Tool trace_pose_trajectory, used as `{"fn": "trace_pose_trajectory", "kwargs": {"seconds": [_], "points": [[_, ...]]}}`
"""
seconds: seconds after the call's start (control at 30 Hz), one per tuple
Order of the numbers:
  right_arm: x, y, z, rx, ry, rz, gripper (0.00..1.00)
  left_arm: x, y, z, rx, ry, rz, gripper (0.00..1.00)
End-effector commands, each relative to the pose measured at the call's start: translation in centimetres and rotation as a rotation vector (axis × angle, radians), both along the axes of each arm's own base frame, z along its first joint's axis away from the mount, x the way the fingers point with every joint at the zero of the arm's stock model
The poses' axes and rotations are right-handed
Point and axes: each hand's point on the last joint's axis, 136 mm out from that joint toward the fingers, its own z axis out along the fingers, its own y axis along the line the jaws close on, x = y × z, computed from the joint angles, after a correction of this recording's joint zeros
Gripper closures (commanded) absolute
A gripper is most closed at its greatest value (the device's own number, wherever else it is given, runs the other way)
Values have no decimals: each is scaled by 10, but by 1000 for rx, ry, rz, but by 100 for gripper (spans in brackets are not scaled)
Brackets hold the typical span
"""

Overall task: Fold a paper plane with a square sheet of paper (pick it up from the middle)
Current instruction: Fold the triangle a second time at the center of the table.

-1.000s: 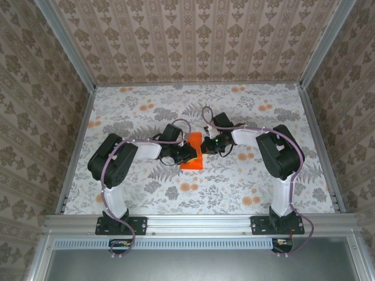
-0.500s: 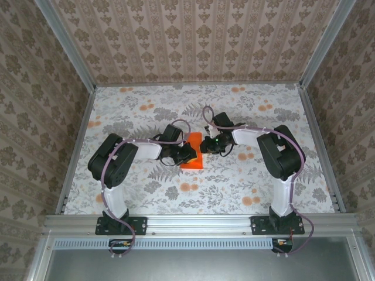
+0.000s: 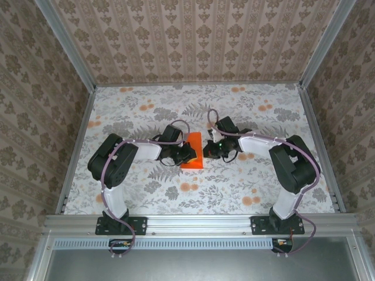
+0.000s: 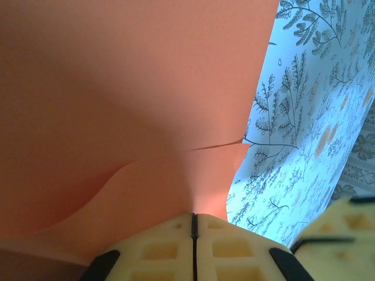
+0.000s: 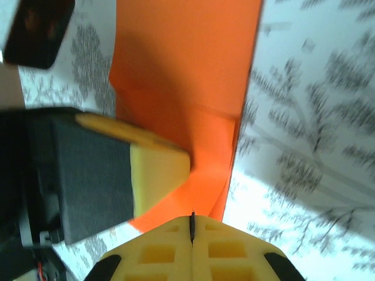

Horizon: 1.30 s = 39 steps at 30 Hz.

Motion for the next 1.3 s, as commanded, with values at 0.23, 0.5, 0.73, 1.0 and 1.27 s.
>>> {"fn": "trace_pose_trajectory", "kwargs": {"seconds": [0.23, 0.5, 0.73, 1.0, 1.27], "points": [[-30, 22, 0, 14, 46, 25, 96, -19, 19, -34, 113, 84, 30, 93], [-35, 20, -15, -32, 72, 39, 96, -22, 21, -37, 122, 89, 31, 93], [-36, 18, -27, -60, 90, 36, 96, -23, 22, -42, 121, 100, 37, 94], [-38, 13, -35, -87, 101, 29, 96, -25, 24, -44, 124, 105, 36, 94], [-28, 22, -8, -23, 26, 28, 95, -25, 24, -42, 125, 101, 33, 94]]}}
